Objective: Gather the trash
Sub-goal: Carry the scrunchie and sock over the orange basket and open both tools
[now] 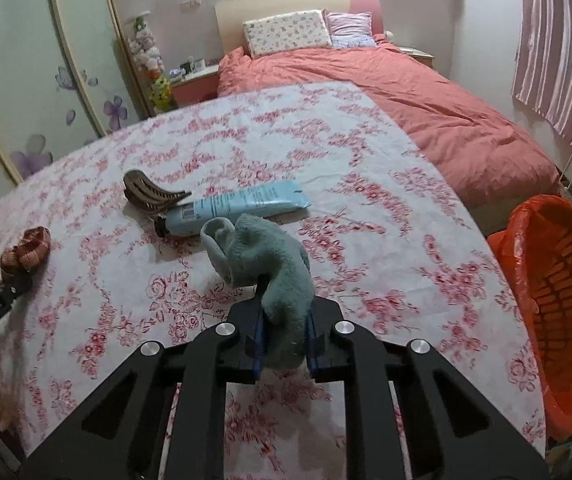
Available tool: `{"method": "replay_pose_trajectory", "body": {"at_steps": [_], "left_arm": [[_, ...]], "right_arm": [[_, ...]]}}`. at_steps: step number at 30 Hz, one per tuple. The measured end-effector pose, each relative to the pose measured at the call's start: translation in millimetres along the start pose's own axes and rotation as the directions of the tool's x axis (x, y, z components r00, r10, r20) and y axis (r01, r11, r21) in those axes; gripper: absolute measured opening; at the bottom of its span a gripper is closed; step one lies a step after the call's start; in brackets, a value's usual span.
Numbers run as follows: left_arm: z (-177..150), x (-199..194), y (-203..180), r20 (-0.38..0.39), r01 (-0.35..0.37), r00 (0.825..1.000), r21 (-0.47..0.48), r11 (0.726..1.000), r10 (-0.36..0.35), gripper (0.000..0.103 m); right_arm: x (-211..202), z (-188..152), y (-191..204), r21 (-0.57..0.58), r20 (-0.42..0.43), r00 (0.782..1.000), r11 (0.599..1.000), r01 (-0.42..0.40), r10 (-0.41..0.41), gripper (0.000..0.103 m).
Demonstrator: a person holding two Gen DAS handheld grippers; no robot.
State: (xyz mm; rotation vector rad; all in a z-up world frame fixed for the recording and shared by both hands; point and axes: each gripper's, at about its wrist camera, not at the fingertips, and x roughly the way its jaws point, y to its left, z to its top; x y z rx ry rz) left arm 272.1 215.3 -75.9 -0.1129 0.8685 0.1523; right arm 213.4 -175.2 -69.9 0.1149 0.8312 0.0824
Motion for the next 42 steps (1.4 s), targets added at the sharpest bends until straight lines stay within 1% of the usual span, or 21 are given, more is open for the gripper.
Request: {"method": "replay_pose_trajectory", "body": {"at_steps": [7, 14, 19, 23, 26, 32, 36, 37, 40, 42], "left_arm": [[-2, -14, -16, 0.018, 0.036, 0.999, 0.014, 0.999, -0.036, 0.029], [-3, -38, -42, 0.053, 0.096, 0.994, 0.044, 0.994, -0.098, 0.029], [-3, -60, -70, 0.082, 0.155, 0.983, 0.081, 0.985, -0.162, 0.029], [-4, -77, -100, 0.099, 0.211, 0.97, 0.119, 0.97, -0.223, 0.029], [-6, -89, -123, 0.104, 0.258, 0.956, 0.146, 0.955, -0.274, 0.029], [-12, -108, -174, 0.087, 0.364, 0.918, 0.2, 0.91, -0.387, 0.029], [-20, -118, -215, 0.067, 0.428, 0.887, 0.254, 0.867, -0.457, 0.029], [-22, -120, -227, 0.058, 0.445, 0.878, 0.27, 0.854, -0.476, 0.029], [-27, -124, -255, 0.036, 0.484, 0.854, 0.305, 0.82, -0.518, 0.029], [-31, -124, -279, 0.013, 0.513, 0.836, 0.331, 0.792, -0.548, 0.029]], "right_arm": [[-17, -2, -7, 0.011, 0.028, 1.0, 1.0, -0.004, 0.004, 0.016], [-37, -2, -18, 0.039, 0.065, 0.998, 0.999, -0.011, 0.009, 0.016], [-59, -2, -33, 0.07, 0.118, 0.993, 0.998, -0.005, -0.003, 0.016], [-74, -3, -47, 0.103, 0.161, 0.987, 0.995, 0.006, -0.023, 0.016], [-87, -4, -63, 0.134, 0.196, 0.979, 0.99, 0.031, -0.057, 0.016], [-109, -6, -102, 0.226, 0.252, 0.957, 0.97, 0.086, -0.144, 0.016], [-121, -10, -130, 0.285, 0.277, 0.941, 0.952, 0.115, -0.196, 0.016], [-124, -11, -139, 0.305, 0.283, 0.935, 0.944, 0.124, -0.214, 0.016], [-130, -14, -161, 0.349, 0.289, 0.925, 0.927, 0.138, -0.247, 0.016], [-132, -16, -176, 0.374, 0.289, 0.92, 0.916, 0.146, -0.264, 0.016]]}}
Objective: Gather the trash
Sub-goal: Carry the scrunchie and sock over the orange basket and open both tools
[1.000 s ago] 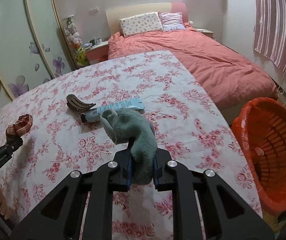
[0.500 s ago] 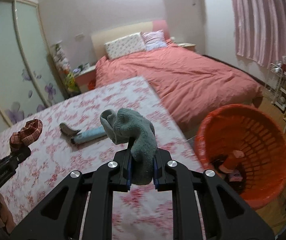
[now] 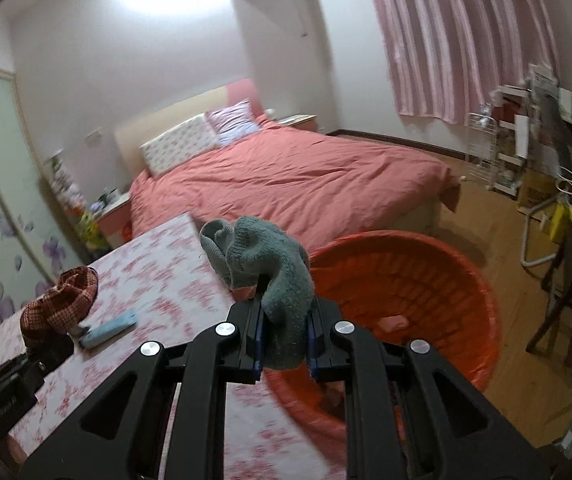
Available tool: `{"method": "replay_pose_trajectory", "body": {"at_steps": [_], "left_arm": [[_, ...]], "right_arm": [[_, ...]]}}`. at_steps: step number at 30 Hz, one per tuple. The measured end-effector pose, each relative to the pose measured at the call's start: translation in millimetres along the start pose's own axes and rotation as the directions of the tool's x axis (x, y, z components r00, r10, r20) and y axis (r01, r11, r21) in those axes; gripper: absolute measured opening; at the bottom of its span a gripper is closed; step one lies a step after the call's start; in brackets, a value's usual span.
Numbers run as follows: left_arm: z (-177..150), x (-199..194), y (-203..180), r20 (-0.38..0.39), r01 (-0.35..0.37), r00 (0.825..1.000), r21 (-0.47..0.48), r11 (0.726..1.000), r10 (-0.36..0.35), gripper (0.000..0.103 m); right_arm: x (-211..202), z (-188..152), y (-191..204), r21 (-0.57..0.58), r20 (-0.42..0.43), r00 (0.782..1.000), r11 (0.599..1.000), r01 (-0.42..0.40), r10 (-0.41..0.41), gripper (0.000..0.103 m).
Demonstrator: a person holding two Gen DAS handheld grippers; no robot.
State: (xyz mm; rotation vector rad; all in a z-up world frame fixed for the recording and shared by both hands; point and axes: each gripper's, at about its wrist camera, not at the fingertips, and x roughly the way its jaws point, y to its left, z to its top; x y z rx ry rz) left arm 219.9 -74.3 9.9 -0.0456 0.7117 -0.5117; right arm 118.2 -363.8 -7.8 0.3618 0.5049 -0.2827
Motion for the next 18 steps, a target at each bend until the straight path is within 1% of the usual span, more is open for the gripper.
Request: {"method": "replay_pose_trajectory", "body": {"at_steps": [6, 9, 11, 12, 13, 14, 15, 16, 18], "left_arm": [[3, 41, -57, -0.055, 0.104, 0.993, 0.073, 0.992, -0.1, 0.029], [3, 62, -79, -0.087, 0.133, 0.988, 0.1, 0.986, -0.125, 0.029], [3, 79, -93, -0.109, 0.146, 0.985, 0.121, 0.982, -0.133, 0.032], [2, 88, -99, -0.123, 0.147, 0.984, 0.132, 0.98, -0.131, 0.033], [0, 93, -102, -0.132, 0.144, 0.983, 0.138, 0.98, -0.126, 0.036], [-2, 103, -104, -0.146, 0.137, 0.982, 0.14, 0.981, -0.116, 0.04], [-2, 108, -101, -0.156, 0.133, 0.981, 0.137, 0.982, -0.111, 0.043], [-4, 113, -99, -0.167, 0.129, 0.98, 0.129, 0.983, -0.106, 0.047], [-8, 119, -94, -0.181, 0.121, 0.979, 0.119, 0.985, -0.098, 0.05]], "right_arm": [[14, 7, -34, 0.072, -0.001, 0.999, 0.997, 0.041, -0.041, 0.016], [20, 8, -49, 0.107, -0.008, 0.999, 0.993, 0.051, -0.051, 0.016], [24, 9, -57, 0.123, -0.014, 0.999, 0.991, 0.052, -0.051, 0.017], [27, 9, -61, 0.131, -0.018, 0.999, 0.99, 0.053, -0.052, 0.023], [29, 9, -63, 0.134, -0.022, 0.998, 0.989, 0.054, -0.052, 0.027], [32, 8, -66, 0.14, -0.032, 0.998, 0.989, 0.055, -0.051, 0.034], [34, 7, -69, 0.147, -0.043, 0.998, 0.988, 0.056, -0.051, 0.038], [35, 6, -71, 0.152, -0.048, 0.998, 0.987, 0.057, -0.05, 0.04], [37, 2, -72, 0.162, -0.064, 0.997, 0.985, 0.059, -0.049, 0.045]]}}
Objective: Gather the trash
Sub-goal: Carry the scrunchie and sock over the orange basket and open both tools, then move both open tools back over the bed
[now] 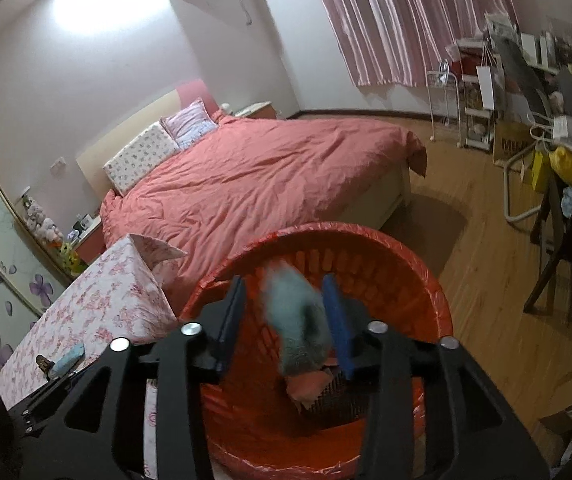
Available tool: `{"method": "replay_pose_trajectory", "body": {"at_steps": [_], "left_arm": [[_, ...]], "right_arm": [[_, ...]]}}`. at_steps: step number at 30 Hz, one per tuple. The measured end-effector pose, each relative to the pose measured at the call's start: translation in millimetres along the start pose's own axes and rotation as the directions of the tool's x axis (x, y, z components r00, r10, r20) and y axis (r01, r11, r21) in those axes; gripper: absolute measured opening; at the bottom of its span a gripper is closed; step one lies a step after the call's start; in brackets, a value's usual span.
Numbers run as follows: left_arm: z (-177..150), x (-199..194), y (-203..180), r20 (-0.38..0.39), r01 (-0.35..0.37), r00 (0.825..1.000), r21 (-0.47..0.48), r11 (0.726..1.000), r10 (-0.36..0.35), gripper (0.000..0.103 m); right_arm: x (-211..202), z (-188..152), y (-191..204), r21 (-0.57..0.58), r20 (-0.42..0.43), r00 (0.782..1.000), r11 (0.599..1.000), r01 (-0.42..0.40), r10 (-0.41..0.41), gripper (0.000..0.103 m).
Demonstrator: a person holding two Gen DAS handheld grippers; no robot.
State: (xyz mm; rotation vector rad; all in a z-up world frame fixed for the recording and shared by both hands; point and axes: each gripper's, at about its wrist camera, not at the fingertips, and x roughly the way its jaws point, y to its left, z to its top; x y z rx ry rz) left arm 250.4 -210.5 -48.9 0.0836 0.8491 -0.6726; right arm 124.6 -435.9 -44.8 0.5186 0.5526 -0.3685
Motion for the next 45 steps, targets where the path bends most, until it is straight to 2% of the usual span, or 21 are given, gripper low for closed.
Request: {"method": "replay_pose_trajectory", "body": {"at_steps": [4, 10, 16, 20, 23, 27, 32, 36, 39, 41, 45], "left_arm": [[-6, 2, 17, -0.012, -0.045, 0.999, -0.012, 0.999, 0.045, 0.055], [-15, -18, 60, -0.001, -0.147, 0.989, -0.052, 0.988, 0.147, 0.064], [-28, -40, 122, -0.008, -0.277, 0.96, -0.125, 0.953, 0.278, 0.07], [-37, -57, 170, -0.03, -0.352, 0.935, -0.199, 0.914, 0.354, 0.071], [-39, -72, 207, -0.04, -0.408, 0.909, -0.277, 0.87, 0.414, 0.074], [-28, -85, 246, -0.042, -0.444, 0.884, -0.386, 0.809, 0.465, 0.082], [-10, -70, 283, -0.104, -0.464, 0.875, -0.458, 0.758, 0.473, 0.086], [-4, -47, 297, -0.199, -0.56, 0.824, -0.424, 0.712, 0.53, 0.086], [-14, -44, 305, -0.225, -0.562, 0.825, -0.426, 0.709, 0.518, 0.086], [-22, -51, 307, -0.228, -0.574, 0.817, -0.404, 0.713, 0.529, 0.083], [-34, -67, 317, -0.208, -0.554, 0.831, -0.399, 0.731, 0.516, 0.072]], "right_arm": [[3, -4, 1, -0.002, -0.017, 1.0, 1.0, 0.008, -0.008, 0.048], [8, -8, 15, -0.057, -0.042, 0.999, 0.998, 0.0, -0.003, 0.053], [10, -23, 49, -0.153, -0.077, 0.997, 0.988, -0.027, 0.015, 0.054], [10, -37, 73, -0.215, -0.104, 0.994, 0.975, -0.055, 0.033, 0.054], [12, -45, 90, -0.258, -0.123, 0.991, 0.963, -0.077, 0.046, 0.055], [14, -55, 107, -0.298, -0.148, 0.987, 0.949, -0.103, 0.061, 0.055], [16, -61, 122, -0.332, -0.163, 0.984, 0.936, -0.117, 0.065, 0.055], [17, -64, 129, -0.346, -0.173, 0.983, 0.93, -0.126, 0.069, 0.055], [18, -67, 134, -0.354, -0.179, 0.981, 0.926, -0.133, 0.072, 0.055], [18, -69, 135, -0.353, -0.187, 0.98, 0.926, -0.136, 0.073, 0.055], [20, -74, 140, -0.354, -0.197, 0.978, 0.924, -0.143, 0.075, 0.055]]}}
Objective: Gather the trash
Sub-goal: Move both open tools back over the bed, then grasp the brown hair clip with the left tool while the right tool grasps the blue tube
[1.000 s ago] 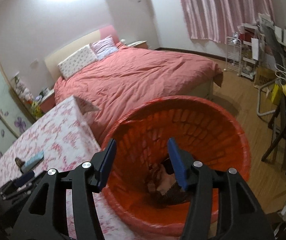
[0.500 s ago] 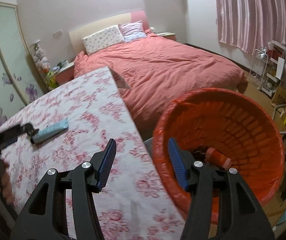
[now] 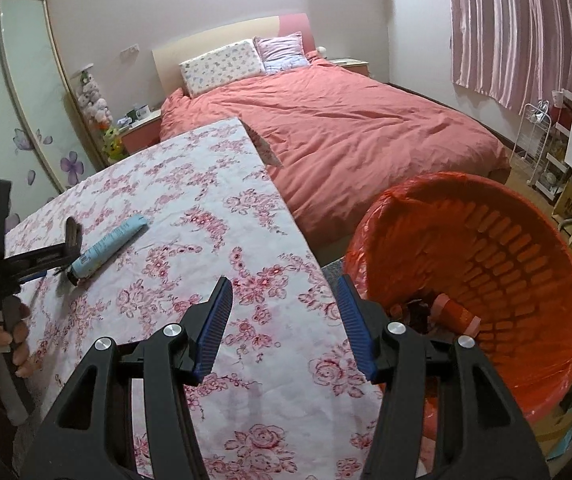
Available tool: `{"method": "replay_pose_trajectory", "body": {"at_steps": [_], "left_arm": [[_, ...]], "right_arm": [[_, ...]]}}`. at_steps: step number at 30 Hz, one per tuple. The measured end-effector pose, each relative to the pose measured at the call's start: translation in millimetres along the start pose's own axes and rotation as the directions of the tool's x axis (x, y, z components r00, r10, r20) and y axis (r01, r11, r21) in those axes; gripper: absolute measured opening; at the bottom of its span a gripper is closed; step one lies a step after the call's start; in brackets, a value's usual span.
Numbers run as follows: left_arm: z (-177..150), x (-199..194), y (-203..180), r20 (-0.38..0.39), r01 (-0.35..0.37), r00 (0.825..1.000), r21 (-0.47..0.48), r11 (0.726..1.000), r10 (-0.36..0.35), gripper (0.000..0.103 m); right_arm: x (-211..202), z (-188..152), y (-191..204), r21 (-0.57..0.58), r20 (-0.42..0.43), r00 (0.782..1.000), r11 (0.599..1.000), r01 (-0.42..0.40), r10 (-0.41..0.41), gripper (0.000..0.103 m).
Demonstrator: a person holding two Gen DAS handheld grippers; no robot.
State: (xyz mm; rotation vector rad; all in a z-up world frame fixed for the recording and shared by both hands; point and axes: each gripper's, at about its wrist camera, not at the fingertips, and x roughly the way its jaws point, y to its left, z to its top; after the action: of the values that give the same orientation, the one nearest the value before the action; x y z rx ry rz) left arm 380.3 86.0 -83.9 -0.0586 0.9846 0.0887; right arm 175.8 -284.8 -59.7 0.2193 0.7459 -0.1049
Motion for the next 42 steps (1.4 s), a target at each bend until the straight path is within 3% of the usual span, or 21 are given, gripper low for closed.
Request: {"method": "replay_pose_trajectory", "body": {"at_steps": [5, 9, 11, 15, 23, 31, 35, 42], "left_arm": [[4, 0, 8, 0.02, 0.055, 0.998, -0.015, 0.998, -0.055, 0.057], [7, 4, -3, 0.038, 0.073, 0.997, 0.004, 0.997, -0.073, 0.054], [9, 6, -9, 0.049, 0.055, 0.997, 0.029, 0.998, -0.057, 0.037], [8, 5, -8, 0.055, 0.066, 0.996, 0.061, 0.996, -0.07, 0.031], [-23, -20, 58, 0.051, -0.015, 0.999, 0.036, 0.999, 0.013, 0.03], [-50, -35, 93, 0.067, 0.013, 0.998, -0.002, 1.0, -0.013, 0.03], [-54, -36, 96, 0.09, 0.018, 0.996, -0.011, 1.0, -0.017, 0.032], [-54, -36, 101, 0.09, 0.048, 0.995, -0.035, 0.998, -0.044, 0.032]], "right_arm": [[3, -1, 14, -0.019, -0.01, 1.0, 1.0, -0.016, 0.016, 0.055], [3, -1, 24, -0.04, -0.011, 1.0, 0.999, -0.019, 0.019, 0.055], [4, -1, 26, -0.043, -0.014, 1.0, 0.999, -0.021, 0.02, 0.055], [5, -1, 34, -0.054, -0.02, 0.999, 0.998, -0.026, 0.025, 0.055], [18, -1, 64, -0.087, -0.056, 0.996, 0.994, -0.07, 0.066, 0.055], [48, 13, 120, -0.06, -0.131, 0.98, 0.986, -0.156, 0.147, 0.054], [65, 19, 146, -0.027, -0.164, 0.976, 0.988, -0.15, 0.144, 0.055], [93, 31, 175, 0.027, -0.191, 0.979, 0.998, -0.064, 0.068, 0.061]]}}
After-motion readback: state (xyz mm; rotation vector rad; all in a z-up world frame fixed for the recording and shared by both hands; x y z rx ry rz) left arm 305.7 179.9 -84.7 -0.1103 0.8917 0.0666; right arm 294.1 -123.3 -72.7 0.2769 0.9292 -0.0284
